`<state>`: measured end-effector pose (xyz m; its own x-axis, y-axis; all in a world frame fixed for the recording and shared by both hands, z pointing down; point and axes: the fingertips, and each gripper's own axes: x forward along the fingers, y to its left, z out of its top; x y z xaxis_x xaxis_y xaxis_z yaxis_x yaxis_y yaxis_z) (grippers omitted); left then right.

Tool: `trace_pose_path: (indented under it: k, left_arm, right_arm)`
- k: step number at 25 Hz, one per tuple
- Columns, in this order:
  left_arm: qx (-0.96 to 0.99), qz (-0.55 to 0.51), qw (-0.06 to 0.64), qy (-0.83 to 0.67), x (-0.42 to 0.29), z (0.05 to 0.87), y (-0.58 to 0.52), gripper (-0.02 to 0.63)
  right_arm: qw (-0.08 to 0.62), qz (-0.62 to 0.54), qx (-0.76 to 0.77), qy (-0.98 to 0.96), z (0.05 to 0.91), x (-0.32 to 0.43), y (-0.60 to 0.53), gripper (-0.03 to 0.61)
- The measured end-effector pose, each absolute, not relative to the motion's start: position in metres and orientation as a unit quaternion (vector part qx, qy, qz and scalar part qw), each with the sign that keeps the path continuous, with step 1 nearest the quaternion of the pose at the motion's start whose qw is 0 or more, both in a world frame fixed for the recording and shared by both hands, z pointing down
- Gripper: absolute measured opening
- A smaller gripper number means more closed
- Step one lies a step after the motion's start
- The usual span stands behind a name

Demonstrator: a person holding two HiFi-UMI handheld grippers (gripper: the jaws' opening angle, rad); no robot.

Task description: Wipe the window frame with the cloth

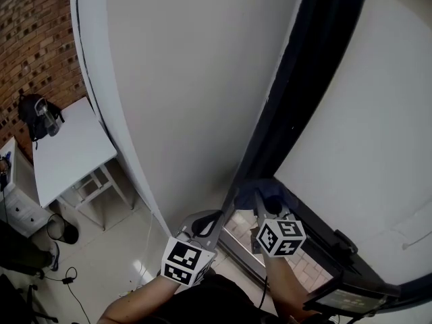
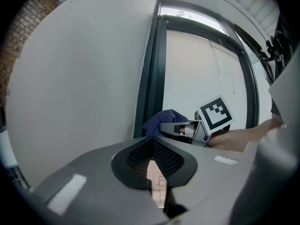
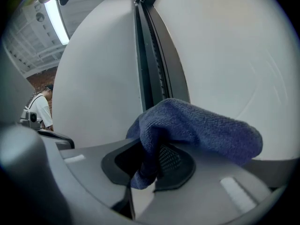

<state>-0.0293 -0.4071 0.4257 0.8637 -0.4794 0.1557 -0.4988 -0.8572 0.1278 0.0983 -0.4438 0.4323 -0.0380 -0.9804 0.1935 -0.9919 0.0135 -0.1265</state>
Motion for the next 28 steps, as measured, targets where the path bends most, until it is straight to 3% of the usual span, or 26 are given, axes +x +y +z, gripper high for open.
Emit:
trace_pose_path:
  k: [12,28]
  left_arm:
    - [0.964,0.062,0.077,-0.248,-0.004,0.425,-0.42,-0.006]
    - [0.967,0.022,0.057,-0.246,0.009,0.368,-0.418,-0.006]
  right_arm:
    - [0.026,0.111,0.683,-0.721,0.429,0.101,-0.458,0.064]
    - [0.011,0.059,0.674,-0.736,0.348,0.099,-0.46,0.064]
